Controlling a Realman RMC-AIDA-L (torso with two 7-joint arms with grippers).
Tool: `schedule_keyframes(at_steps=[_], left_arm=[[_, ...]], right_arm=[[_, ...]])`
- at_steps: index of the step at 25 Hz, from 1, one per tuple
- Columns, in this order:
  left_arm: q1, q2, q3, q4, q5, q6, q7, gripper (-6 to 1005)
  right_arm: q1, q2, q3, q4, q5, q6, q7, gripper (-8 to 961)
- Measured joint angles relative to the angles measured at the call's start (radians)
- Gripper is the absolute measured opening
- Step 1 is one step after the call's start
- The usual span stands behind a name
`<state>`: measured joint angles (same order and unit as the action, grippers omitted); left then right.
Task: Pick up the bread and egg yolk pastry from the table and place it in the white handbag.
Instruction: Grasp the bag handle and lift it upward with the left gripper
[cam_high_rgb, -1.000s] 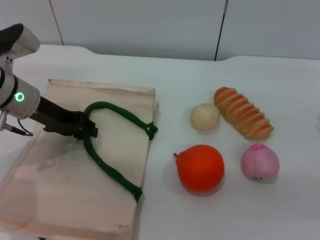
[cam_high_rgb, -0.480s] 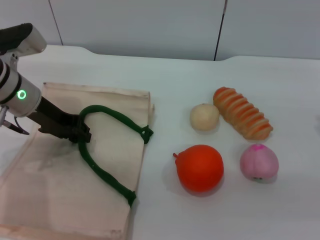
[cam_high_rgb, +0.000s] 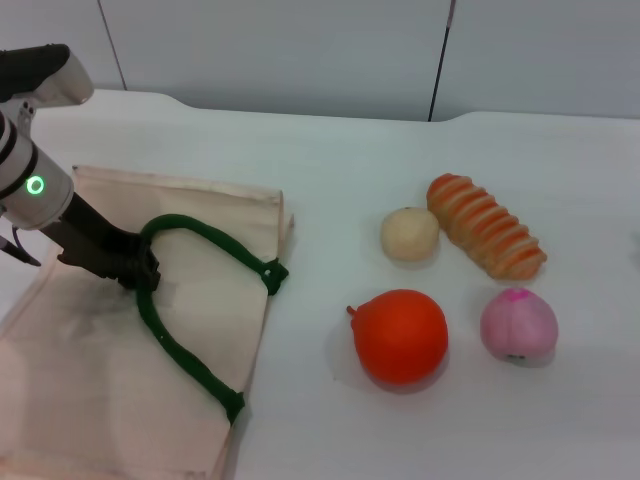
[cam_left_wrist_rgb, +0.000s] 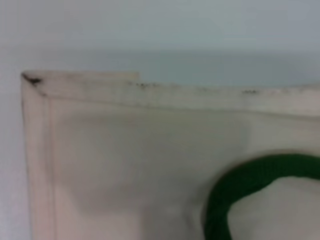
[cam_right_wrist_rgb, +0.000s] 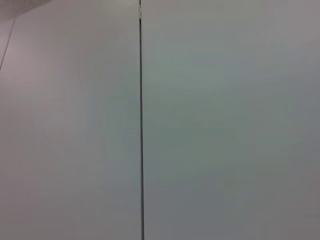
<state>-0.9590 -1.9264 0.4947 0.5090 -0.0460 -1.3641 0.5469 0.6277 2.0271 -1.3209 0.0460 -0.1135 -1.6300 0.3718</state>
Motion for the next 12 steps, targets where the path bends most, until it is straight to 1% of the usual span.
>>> schedule_keyframes(at_steps=[9, 12], left_arm=[[-0.001, -0.003, 0.016, -0.005, 0.007, 0.054, 0.013, 206], [0.002, -0.010, 0.016, 0.002, -0.011, 0.101, 0.039, 150]], right_arm=[[-0.002, -0.001, -0.001, 0.000, -0.002, -0.022, 0.001, 829], [-0.007, -0.001, -0.001, 0.001, -0.002, -0.022, 0.001, 829]])
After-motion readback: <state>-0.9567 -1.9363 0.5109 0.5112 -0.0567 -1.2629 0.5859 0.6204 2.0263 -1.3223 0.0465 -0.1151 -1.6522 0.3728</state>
